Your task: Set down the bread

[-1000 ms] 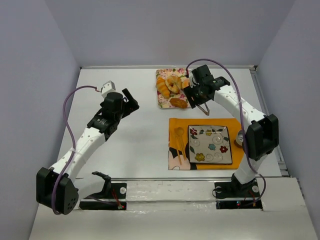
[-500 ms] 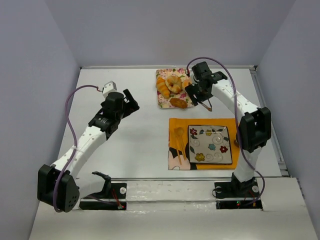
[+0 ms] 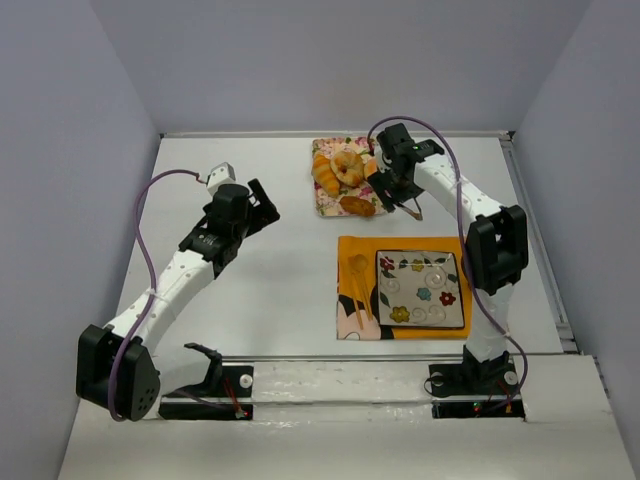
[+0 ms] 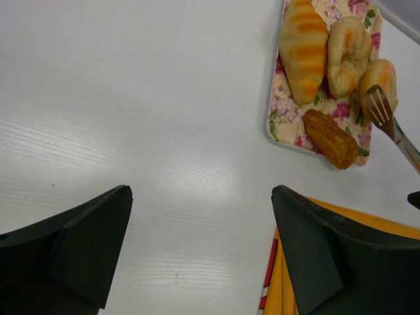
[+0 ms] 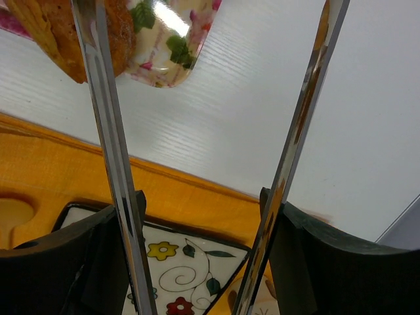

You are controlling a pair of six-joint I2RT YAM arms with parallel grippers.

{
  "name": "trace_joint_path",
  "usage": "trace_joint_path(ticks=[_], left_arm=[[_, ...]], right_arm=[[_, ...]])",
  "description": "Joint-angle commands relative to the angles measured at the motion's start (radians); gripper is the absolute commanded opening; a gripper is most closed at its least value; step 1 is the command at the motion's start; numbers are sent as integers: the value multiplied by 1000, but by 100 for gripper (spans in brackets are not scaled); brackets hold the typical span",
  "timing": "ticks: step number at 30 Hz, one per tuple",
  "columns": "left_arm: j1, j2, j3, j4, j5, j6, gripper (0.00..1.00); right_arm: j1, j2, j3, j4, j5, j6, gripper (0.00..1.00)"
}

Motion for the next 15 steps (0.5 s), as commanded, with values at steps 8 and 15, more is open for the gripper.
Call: trace_joint_path(ticks=[8,15], left_arm=[[4,3,35,32,5,22,99],[4,6,37,34,3,23,99]], right_arm=[[-10,54,92,-23,65,24,72],[-10,98,110,-21,54,27,69]])
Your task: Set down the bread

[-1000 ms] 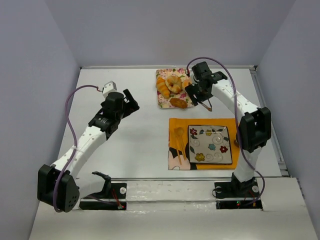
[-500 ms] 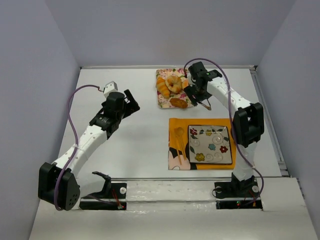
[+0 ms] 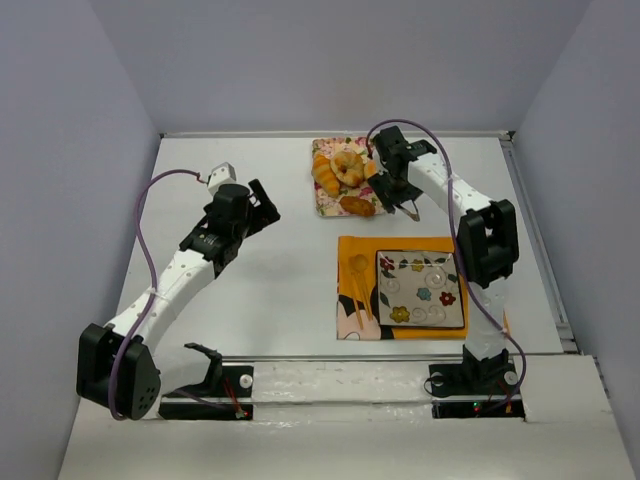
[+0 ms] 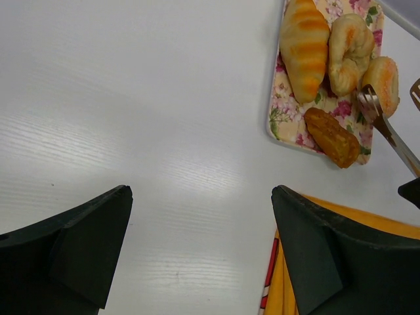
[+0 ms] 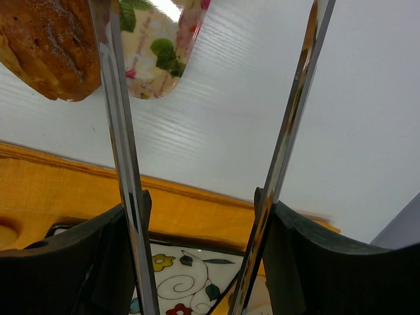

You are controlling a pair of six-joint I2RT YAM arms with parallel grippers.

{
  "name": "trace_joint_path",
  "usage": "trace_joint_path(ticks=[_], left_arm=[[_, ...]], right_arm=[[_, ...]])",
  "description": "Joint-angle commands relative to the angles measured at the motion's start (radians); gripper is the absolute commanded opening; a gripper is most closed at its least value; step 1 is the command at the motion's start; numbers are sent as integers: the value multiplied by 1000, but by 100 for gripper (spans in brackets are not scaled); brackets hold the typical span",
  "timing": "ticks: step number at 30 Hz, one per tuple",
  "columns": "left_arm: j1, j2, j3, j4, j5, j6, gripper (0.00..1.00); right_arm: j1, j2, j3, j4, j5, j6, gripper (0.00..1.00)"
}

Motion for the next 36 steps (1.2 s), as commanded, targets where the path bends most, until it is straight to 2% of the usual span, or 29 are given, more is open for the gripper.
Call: trace_joint_path(ticks=[1,6,13,18,21,22,23,28,32,36], left_arm=[[4,4,37,34,1,20,99],[4,1,37,35,1,19,99],[4,-1,34,40,7,16,99],[4,-4,32,43,16,16,99],[4,-9,34,43,27,14,99],[4,-9,32,47,31,14,99],[4,-10,32,47,33,14,99],[4,-22,28,54,46,13,99],[4,-28,29,54,53,14,99],[4,-39,26,55,65,16,99]], right_arm=[[-8,18,60,1,12,8,68],[-8,25,71,2,7,21,62],[-8,-21,57,2,-16,43,33],[-8,-101,31,13,-62,63,26],[-8,-138,20,24,-56,86,18],[-8,-165,14,28,-52,92,9],[-8,-179,10,36,-46,97,7],[-8,-277,-41,39,-28,139,7],[2,-371,-102,-14,-22,267,7],[62,-607,-316,-62,-13,426,7]])
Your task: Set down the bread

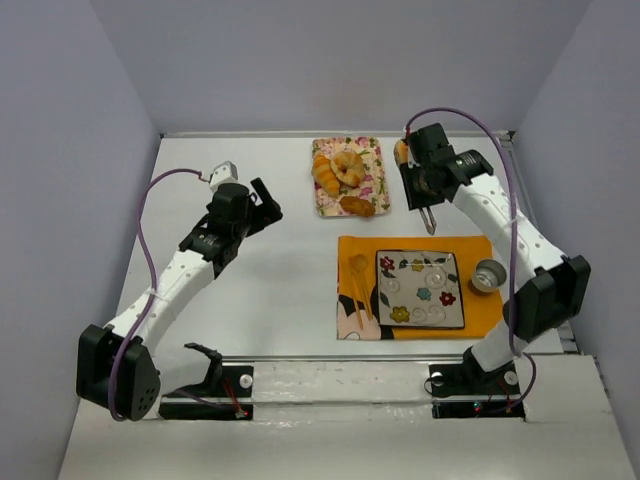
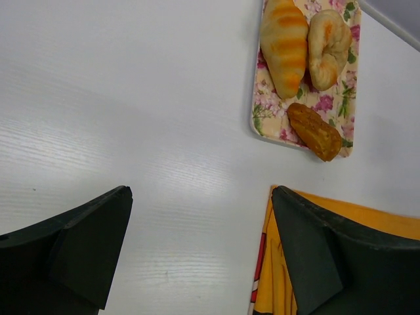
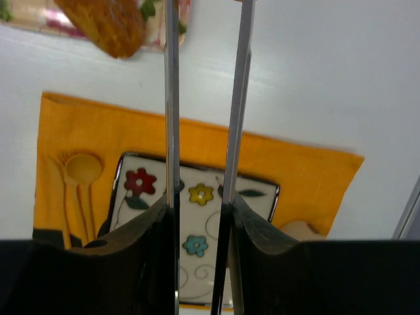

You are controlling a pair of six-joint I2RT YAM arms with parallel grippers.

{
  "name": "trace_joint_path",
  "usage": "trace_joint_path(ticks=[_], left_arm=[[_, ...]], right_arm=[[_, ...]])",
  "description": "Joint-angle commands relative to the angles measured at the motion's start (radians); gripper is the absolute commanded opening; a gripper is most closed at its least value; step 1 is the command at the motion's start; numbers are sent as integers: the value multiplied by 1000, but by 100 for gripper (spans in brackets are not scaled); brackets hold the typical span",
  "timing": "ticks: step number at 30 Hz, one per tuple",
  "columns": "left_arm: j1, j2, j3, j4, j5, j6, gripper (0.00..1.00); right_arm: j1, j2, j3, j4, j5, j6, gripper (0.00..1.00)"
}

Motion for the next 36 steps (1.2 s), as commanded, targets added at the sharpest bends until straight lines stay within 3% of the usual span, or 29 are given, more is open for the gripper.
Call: trace_joint_path(ticks=[1,8,15,19,21,22,26,32,36], left_arm=[[4,-42,25,34,19,16,99],[4,-39,11,50,48,15,99],[4,-30,-3,65,67,10,99],[6,-30,-1,70,61,16,99],[4,-30,-3,73,67,15,99],[4,-30,-3,73,65,16,99],[4,-36,-3,70,59,19,99],[4,-43,-6,70,47,21,99],[4,-43,-6,67,45,21,99]], right_arm=[[69,-231,-170,-97,22,216,7],[249,-489,-408,-350,-79,509,7],[276,-636,-590,-411,-275,573,7],[277,-656,-644,-403,-310,565,8],[277,-649,-670,-397,-314,550,15],[277,-638,-676,-388,-313,545,29],[277,-635,-661,-350,-342,511,57],[277,-650,-608,-307,-378,487,69],[277,-636,-578,-290,-348,481,65]])
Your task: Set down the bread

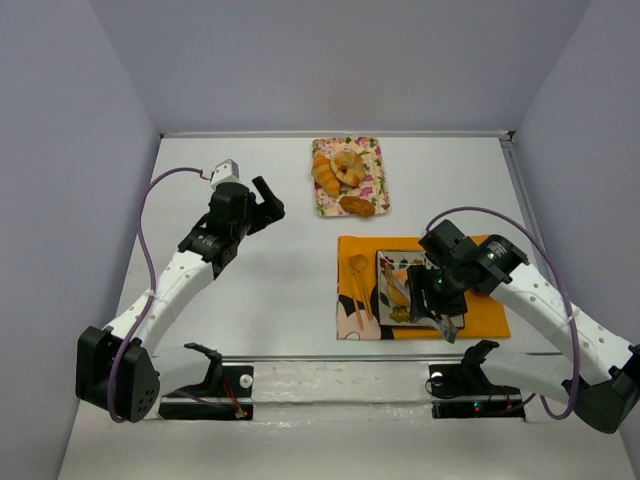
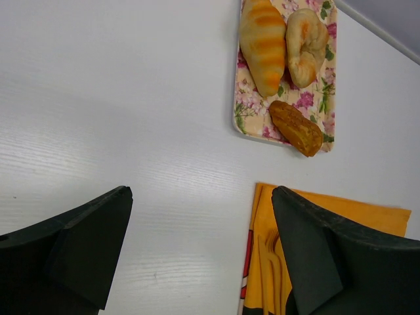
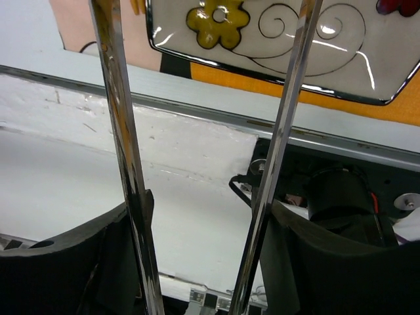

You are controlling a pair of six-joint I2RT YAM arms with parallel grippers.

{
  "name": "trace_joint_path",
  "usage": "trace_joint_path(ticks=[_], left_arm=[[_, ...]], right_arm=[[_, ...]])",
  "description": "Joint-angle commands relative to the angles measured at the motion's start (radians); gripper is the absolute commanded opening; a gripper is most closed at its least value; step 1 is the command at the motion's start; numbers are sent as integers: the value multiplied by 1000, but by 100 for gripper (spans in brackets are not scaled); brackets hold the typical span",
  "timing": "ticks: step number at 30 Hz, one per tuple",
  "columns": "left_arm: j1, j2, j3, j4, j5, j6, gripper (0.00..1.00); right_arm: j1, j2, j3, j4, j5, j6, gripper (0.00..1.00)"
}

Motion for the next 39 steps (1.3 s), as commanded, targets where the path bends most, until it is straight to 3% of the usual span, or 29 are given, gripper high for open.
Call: trace_joint_path(ticks=[1,4,9,16,26,28,34,39], left_arm=[[4,-34,-6,37,-4,22,99],[4,-34,-6,37,-4,22,99],[4,-35,-6,35,-7,23,99],[4,-48,-9,23,-33,26,99],[7,-48,-1,6,-59,23,99],[9,-46,1,3,-62,22,99],[9,-35,4,9,-53,20,99],[9,-23,8,7,-39,23,99]], right_arm=[[7,-3,80,56,19,-24,61],[7,23,138,133,114,-21,57],[-2,127,205,269,401,-11,57],[-243,328,303,570,329,-149,53],[-502,806,563,630,299,-263,54],[-533,923,631,621,343,-277,60],[-576,1058,728,622,305,-298,74],[-576,1081,736,615,325,-324,87]])
